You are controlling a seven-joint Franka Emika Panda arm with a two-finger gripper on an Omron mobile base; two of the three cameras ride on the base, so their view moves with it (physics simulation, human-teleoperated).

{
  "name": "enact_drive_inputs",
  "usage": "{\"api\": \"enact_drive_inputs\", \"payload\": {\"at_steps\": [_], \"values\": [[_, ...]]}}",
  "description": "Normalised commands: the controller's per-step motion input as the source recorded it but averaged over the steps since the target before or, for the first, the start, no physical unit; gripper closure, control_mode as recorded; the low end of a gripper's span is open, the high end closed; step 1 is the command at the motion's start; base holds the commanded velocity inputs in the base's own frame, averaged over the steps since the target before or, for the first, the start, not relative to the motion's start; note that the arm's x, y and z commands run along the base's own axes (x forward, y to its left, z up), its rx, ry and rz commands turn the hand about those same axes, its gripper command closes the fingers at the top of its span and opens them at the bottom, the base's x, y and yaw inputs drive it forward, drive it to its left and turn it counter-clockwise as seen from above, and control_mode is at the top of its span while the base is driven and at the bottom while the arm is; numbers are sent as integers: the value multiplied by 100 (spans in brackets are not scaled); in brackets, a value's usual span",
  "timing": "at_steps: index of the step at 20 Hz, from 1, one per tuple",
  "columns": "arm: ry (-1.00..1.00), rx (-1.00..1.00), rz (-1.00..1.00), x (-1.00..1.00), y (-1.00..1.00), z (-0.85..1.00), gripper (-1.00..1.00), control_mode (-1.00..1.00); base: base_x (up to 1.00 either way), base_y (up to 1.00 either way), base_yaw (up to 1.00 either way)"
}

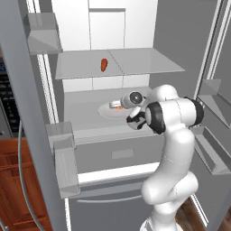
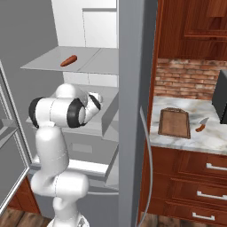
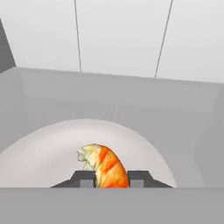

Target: Retrieve the shrimp from the fridge and place it on the cutting board.

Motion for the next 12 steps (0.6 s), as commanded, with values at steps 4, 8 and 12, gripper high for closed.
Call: {"api": "enact_drive_inputs", "payload": {"at_steps": [4,8,12], "values": [[-9,4,-3,-76,0,96,100,-100,0,0,0],[0,2,-8,-90,0,100,100,-100,0,0,0],[1,1,-12,-99,0,100,100,-100,0,0,0]]}}
